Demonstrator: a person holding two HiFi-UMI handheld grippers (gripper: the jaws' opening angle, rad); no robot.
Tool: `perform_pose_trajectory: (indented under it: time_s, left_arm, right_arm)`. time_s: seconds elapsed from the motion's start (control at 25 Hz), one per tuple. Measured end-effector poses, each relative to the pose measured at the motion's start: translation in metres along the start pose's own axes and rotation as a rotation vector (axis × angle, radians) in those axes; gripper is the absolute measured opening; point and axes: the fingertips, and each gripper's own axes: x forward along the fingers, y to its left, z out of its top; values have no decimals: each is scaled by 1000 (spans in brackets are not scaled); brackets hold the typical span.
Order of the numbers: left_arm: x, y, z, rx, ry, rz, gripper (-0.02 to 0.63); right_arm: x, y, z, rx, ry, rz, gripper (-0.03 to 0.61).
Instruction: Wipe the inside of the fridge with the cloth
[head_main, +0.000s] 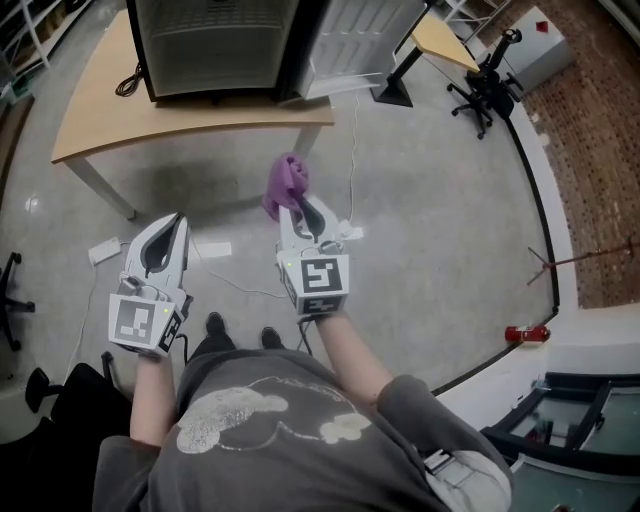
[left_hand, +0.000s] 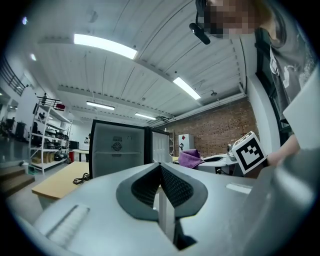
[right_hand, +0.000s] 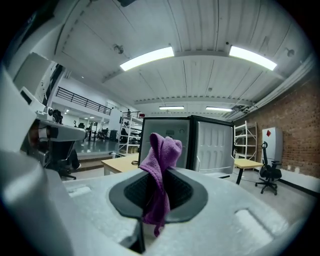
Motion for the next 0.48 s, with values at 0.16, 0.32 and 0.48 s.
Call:
perform_pose_trajectory:
  time_s: [0.16, 0.32, 0.48]
  left_arm:
    - [-2, -15, 0, 2, -6, 15, 17]
    - [-6, -25, 0, -15, -18, 31, 17]
    - [-5, -36, 0, 1, -19, 49, 17]
  right_arm:
    - [-8, -1, -3, -10, 1, 33, 37]
    - [-16, -8, 4, -39, -22, 31, 37]
    - [-25, -9, 1, -48, -19, 56, 37]
